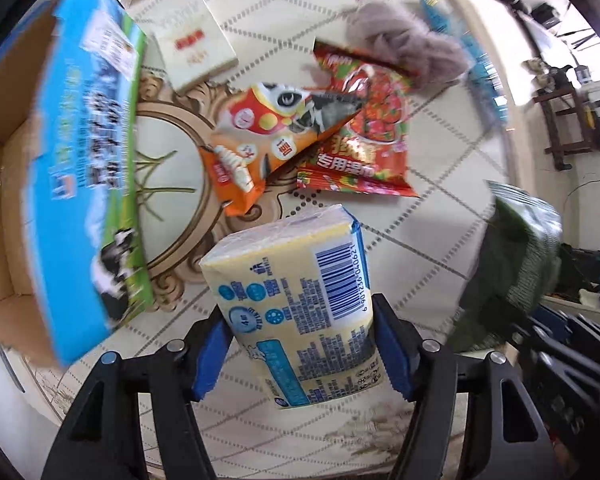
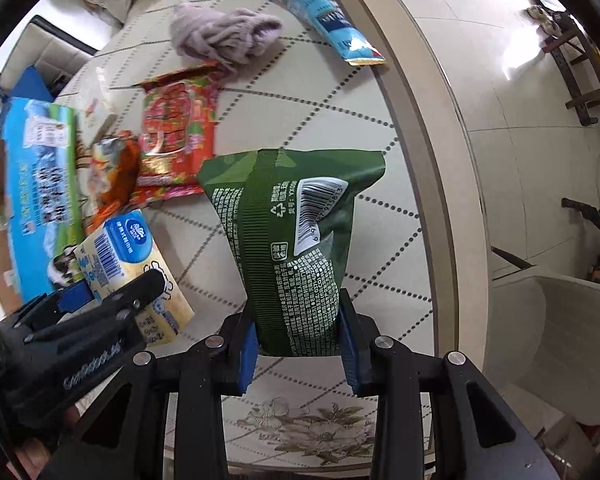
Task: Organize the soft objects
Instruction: 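Carry the yellow carton and green bag with both tools over the cardboard box, then lower both items into the box and open both tools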
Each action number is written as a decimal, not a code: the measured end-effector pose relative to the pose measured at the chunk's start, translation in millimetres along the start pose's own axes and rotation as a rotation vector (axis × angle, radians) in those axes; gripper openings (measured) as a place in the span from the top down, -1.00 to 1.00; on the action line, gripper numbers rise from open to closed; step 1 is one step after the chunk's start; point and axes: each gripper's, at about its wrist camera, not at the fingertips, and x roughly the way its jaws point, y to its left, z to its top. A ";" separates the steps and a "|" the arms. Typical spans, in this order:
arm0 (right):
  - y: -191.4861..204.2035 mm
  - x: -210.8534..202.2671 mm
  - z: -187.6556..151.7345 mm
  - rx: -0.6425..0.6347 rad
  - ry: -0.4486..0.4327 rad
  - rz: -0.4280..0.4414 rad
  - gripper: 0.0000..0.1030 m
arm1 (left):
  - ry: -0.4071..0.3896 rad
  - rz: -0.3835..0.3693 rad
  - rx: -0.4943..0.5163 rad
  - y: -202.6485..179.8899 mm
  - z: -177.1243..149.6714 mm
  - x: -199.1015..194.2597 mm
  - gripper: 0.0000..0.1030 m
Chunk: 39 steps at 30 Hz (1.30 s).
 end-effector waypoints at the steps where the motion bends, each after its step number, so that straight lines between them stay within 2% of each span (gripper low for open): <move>1: 4.0 -10.2 -5.3 -0.020 -0.010 0.018 0.29 | -0.027 -0.022 -0.004 5.8 -14.2 -26.0 -0.24; 4: 24.1 -44.0 -17.7 -0.081 -0.035 0.083 0.29 | -0.125 -0.051 -0.010 28.7 -47.6 -103.2 -0.24; 7: 58.5 -78.0 -23.3 -0.147 -0.067 0.140 0.29 | -0.206 -0.037 -0.023 68.3 -59.4 -169.2 -0.24; 11: 126.3 -113.6 -22.4 -0.245 -0.099 0.221 0.29 | -0.263 -0.021 -0.069 133.4 -64.4 -236.7 -0.24; 12: 143.4 -118.7 -20.9 -0.265 -0.105 0.232 0.29 | -0.274 -0.007 -0.078 152.8 -53.1 -235.0 -0.24; 13: 160.5 -122.0 -18.0 -0.284 -0.110 0.234 0.29 | -0.287 0.010 -0.094 171.5 -55.8 -248.0 -0.24; 14: 177.4 -123.0 -15.5 -0.297 -0.113 0.234 0.29 | -0.292 0.018 -0.107 180.0 -38.1 -230.6 -0.24; 19: 257.7 -102.9 6.8 -0.319 -0.090 0.214 0.29 | -0.248 -0.001 -0.152 248.4 -18.2 -217.3 -0.24; 21: 281.8 -91.9 19.6 -0.312 -0.076 0.190 0.29 | -0.225 -0.006 -0.146 250.1 21.0 -184.1 -0.24; 22: 294.9 -82.6 27.0 -0.303 -0.065 0.181 0.29 | -0.206 -0.017 -0.137 264.6 25.8 -180.0 -0.24; 24: 316.7 -66.1 43.3 -0.291 -0.051 0.151 0.29 | -0.172 -0.030 -0.124 266.8 63.0 -150.3 -0.24; 28: 354.2 -19.7 71.3 -0.259 0.008 0.096 0.29 | -0.086 -0.069 -0.075 291.2 93.8 -113.9 -0.24; 33: 374.8 31.0 95.0 -0.232 0.068 0.012 0.29 | 0.012 -0.089 -0.028 292.0 137.6 -51.6 -0.24; 39: 377.8 67.2 115.2 -0.206 0.099 -0.046 0.28 | 0.093 -0.056 -0.004 301.0 153.4 -19.1 -0.28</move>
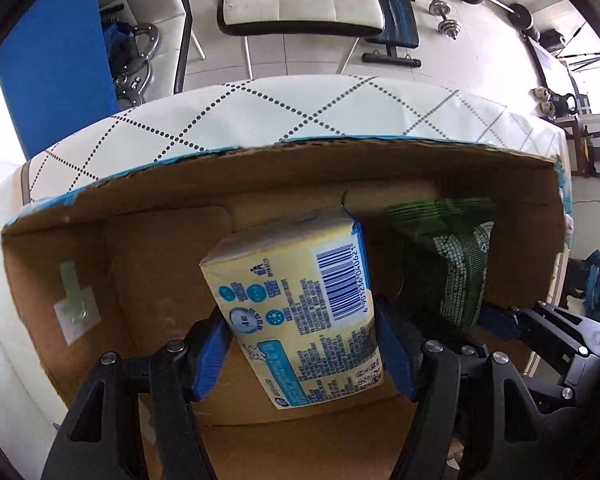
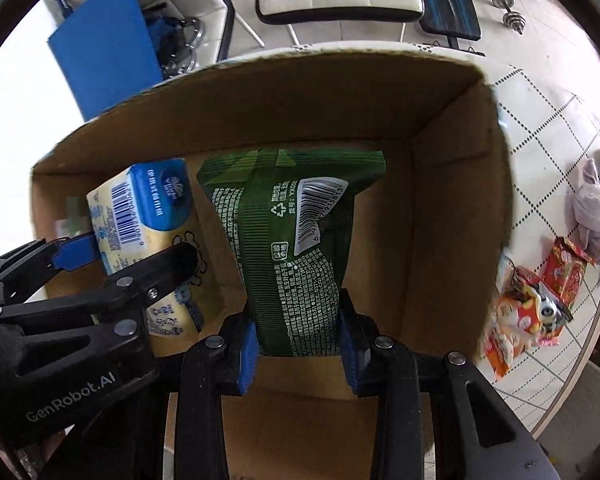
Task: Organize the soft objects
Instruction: 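Lower both items into the box and open both tools, then grasp the orange panda snack bag with the left tool while the right tool grasps the red floral bag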
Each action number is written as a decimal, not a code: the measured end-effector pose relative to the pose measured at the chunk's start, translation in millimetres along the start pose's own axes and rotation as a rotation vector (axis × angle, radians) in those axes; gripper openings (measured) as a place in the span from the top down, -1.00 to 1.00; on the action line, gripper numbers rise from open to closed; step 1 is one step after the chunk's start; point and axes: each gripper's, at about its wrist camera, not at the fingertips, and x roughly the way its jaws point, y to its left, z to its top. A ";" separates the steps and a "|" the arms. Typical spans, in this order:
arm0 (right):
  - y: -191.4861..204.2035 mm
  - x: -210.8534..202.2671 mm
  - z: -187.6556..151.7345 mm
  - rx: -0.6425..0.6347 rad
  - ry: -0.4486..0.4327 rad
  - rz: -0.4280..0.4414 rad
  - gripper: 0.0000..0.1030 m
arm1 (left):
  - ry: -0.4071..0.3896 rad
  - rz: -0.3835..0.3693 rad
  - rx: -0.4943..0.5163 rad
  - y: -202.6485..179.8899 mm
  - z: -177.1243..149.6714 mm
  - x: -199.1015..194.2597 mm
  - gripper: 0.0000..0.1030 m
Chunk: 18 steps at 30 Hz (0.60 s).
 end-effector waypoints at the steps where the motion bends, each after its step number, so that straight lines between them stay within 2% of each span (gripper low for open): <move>1: 0.6 2.3 2.2 0.001 0.000 -0.005 0.27 | 0.010 -0.001 -0.007 2.0 1.0 2.2 -0.28; 3: 1.6 3.6 5.3 -0.004 0.004 -0.008 0.26 | 0.032 -0.001 -0.032 7.2 2.6 5.4 -0.28; 5: 2.6 0.9 4.2 0.000 0.006 0.015 0.15 | 0.041 -0.028 -0.063 12.7 0.1 1.5 -0.28; 6: 3.3 -1.2 3.3 0.003 0.002 0.021 -0.02 | 0.037 -0.036 -0.072 14.7 0.7 -0.8 -0.28; 7: 2.0 -4.0 2.5 0.007 -0.006 0.018 -0.25 | 0.024 -0.040 -0.076 16.2 -3.1 -7.4 -0.32; 8: 3.6 -8.3 -1.2 0.007 -0.017 0.016 -0.33 | 0.018 -0.034 -0.076 17.8 1.1 -4.6 -0.49; 10: 6.5 -12.2 -5.4 -0.001 -0.021 0.010 -0.36 | -0.003 -0.020 -0.074 19.7 -3.5 -13.0 -0.73; 12: 7.9 -18.4 -13.1 -0.006 -0.031 -0.002 -0.39 | -0.032 -0.005 -0.074 22.8 -10.3 -21.2 -0.74; 15: 12.9 -26.6 -27.2 -0.018 -0.042 -0.031 -0.63 | -0.067 0.009 -0.080 30.5 -24.4 -28.4 -0.86; 18: 16.1 -34.9 -48.2 -0.016 -0.063 -0.048 -0.82 | -0.100 0.003 -0.082 37.5 -42.9 -35.1 -0.89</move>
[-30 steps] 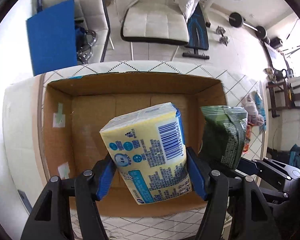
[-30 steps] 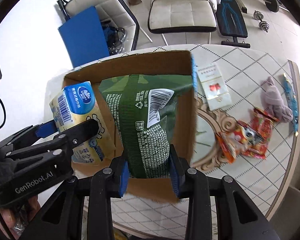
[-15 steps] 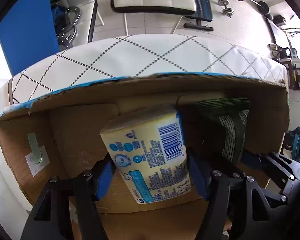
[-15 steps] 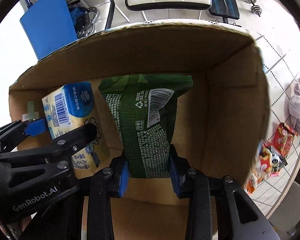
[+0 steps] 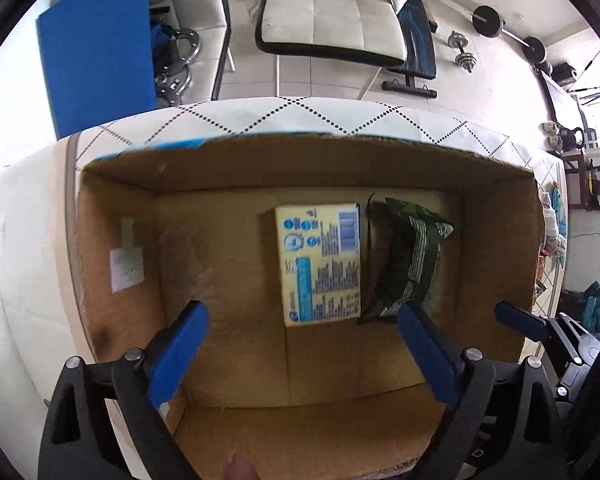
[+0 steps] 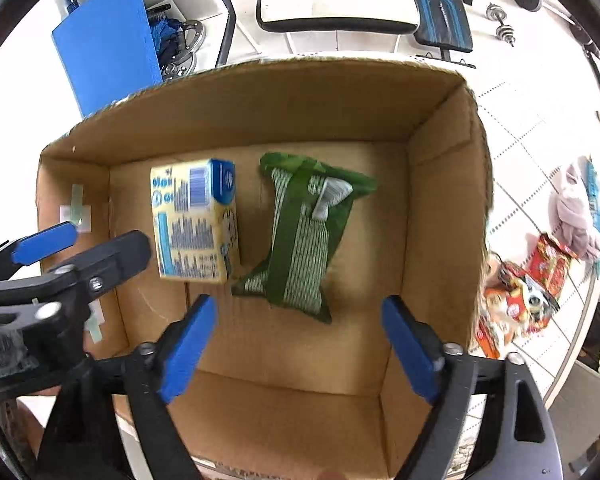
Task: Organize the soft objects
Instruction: 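Grasp the orange panda snack bag with the left tool while the right tool grasps the red floral bag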
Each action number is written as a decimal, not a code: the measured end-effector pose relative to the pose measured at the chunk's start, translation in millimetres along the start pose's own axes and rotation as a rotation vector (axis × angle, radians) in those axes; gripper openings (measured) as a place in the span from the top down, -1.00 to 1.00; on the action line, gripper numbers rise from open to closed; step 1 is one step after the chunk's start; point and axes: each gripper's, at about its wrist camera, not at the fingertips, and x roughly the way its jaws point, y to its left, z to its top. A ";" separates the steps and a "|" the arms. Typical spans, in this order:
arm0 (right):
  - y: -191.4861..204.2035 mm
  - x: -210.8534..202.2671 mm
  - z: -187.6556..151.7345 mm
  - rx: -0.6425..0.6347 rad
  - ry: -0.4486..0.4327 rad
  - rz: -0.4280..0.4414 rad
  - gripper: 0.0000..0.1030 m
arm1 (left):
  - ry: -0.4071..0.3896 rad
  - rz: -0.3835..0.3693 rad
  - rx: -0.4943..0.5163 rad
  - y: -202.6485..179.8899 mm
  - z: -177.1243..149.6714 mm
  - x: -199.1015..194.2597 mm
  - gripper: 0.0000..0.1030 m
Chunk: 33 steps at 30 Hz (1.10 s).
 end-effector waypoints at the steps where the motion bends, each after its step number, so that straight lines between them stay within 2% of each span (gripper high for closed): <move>1: 0.5 -4.3 -8.6 -0.002 -0.012 -0.009 -0.83 | -0.014 0.007 -0.003 0.3 -6.4 -2.5 -0.89; 9: 2.0 -32.1 -61.8 -0.022 -0.104 -0.069 -0.83 | -0.096 0.042 -0.038 3.0 -59.6 -24.1 -0.89; 11: 1.0 -37.4 -70.2 -0.029 -0.124 -0.068 -0.83 | -0.150 0.007 -0.034 2.8 -74.4 -32.3 -0.89; 14: 0.7 -48.6 -89.4 -0.044 -0.158 -0.070 -0.83 | -0.182 0.015 -0.048 0.6 -94.3 -46.3 -0.89; 25: -4.3 -86.7 -126.0 -0.084 -0.218 0.052 -0.83 | -0.274 0.044 -0.059 -13.9 -139.9 -95.3 -0.89; 28: -18.7 -99.3 -129.8 -0.078 -0.234 0.085 -0.83 | -0.293 0.036 -0.034 -35.0 -142.0 -111.6 -0.89; 33: -86.2 -128.9 -125.3 -0.007 -0.256 0.107 -0.83 | -0.332 0.006 0.075 -104.8 -125.7 -131.2 -0.89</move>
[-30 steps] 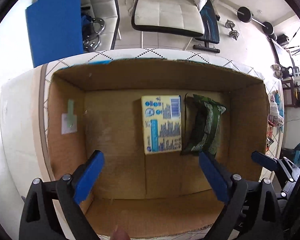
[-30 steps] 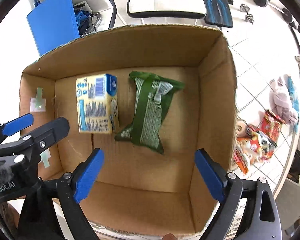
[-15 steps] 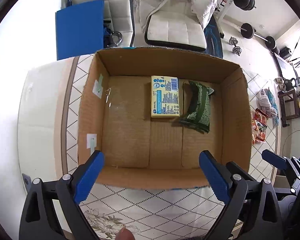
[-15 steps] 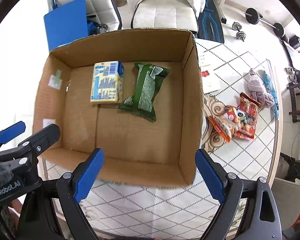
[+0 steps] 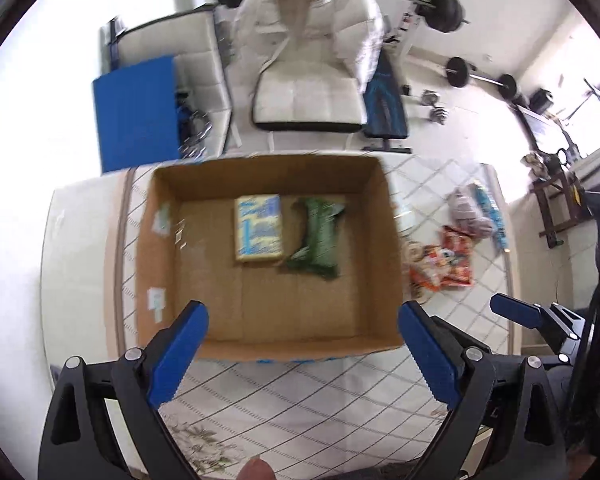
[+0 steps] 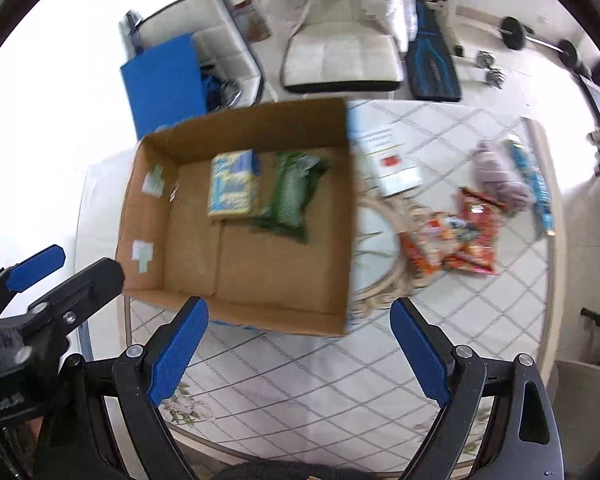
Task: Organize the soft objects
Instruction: 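Grasp the orange panda snack bag with the left tool while the right tool grasps the red floral bag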
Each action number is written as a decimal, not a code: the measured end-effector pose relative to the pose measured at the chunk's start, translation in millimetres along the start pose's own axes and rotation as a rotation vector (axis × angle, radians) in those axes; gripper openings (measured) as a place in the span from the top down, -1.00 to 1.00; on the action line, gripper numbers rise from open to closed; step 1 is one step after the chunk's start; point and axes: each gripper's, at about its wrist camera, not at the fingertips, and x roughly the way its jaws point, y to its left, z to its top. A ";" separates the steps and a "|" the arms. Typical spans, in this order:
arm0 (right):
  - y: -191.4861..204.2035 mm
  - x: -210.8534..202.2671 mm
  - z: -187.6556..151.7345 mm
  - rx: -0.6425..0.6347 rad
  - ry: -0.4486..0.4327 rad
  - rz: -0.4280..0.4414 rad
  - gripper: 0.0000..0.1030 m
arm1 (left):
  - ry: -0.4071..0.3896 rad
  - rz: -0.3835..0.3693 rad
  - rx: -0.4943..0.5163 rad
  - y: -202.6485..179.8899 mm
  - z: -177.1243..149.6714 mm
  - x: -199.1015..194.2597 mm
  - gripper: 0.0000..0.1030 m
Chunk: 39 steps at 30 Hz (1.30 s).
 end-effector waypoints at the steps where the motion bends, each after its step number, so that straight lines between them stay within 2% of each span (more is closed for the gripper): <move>1: -21.3 -6.3 3.6 0.021 -0.001 -0.010 -0.83 | -0.003 -0.006 0.023 -15.4 5.8 1.9 -0.89; 4: -88.4 -17.3 14.3 0.090 -0.009 -0.075 -0.83 | 0.021 -0.004 0.132 -76.5 28.6 25.2 -0.89; 6: -135.3 -17.7 21.8 0.154 0.000 -0.116 -0.83 | 0.054 0.027 0.218 -113.6 39.1 50.7 -0.89; 8: -182.3 -7.9 26.4 0.215 0.026 -0.122 -0.83 | 0.135 0.052 0.310 -152.2 47.7 95.3 -0.89; 9: -200.2 -0.3 28.4 0.240 0.039 -0.123 -0.83 | 0.168 0.077 0.321 -164.2 51.0 115.9 -0.89; 12: -236.6 28.5 30.7 0.286 0.089 -0.097 -0.83 | 0.245 0.095 0.385 -197.6 54.8 173.0 -0.89; 14: -252.1 49.4 28.0 0.306 0.129 -0.071 -0.83 | 0.303 0.139 0.446 -215.6 54.6 209.7 -0.89; 17: -261.8 69.5 23.0 0.318 0.154 -0.048 -0.83 | 0.377 0.175 0.509 -228.2 50.3 252.1 -0.89; 19: -266.6 81.7 21.2 0.325 0.164 -0.032 -0.83 | 0.425 0.174 0.530 -231.6 46.9 273.1 -0.89; 20: -267.9 86.9 21.8 0.329 0.168 -0.028 -0.83 | 0.447 0.169 0.529 -232.0 44.9 281.7 -0.89; 22: -266.9 94.8 23.9 0.333 0.176 -0.012 -0.83 | 0.491 0.102 0.500 -231.3 42.6 291.5 -0.89; 24: -266.5 101.0 27.4 0.336 0.179 0.001 -0.83 | 0.507 0.063 0.457 -228.1 42.5 294.5 -0.66; 25: -266.3 104.8 29.0 0.333 0.181 -0.002 -0.83 | 0.510 0.053 0.444 -226.4 41.8 295.4 -0.23; 26: -266.5 108.0 31.0 0.334 0.181 -0.002 -0.83 | 0.514 0.065 0.423 -223.3 40.6 297.8 0.03; 28: -266.1 115.1 33.1 0.337 0.188 0.001 -0.83 | 0.513 0.085 0.352 -211.0 39.1 300.0 0.10; 31: -262.6 128.7 37.5 0.331 0.204 -0.001 -0.83 | 0.513 0.058 0.233 -191.3 36.1 299.6 0.10; 35: -255.1 156.9 48.5 0.319 0.233 0.013 -0.83 | 0.564 -0.001 0.120 -169.0 28.0 309.4 0.09; 37: -251.7 173.1 52.6 0.326 0.251 0.014 -0.78 | 0.569 0.027 0.091 -162.5 22.8 313.6 0.09; 39: -253.7 185.6 53.8 0.346 0.270 0.010 -0.68 | 0.565 0.023 0.078 -158.4 22.4 313.4 0.08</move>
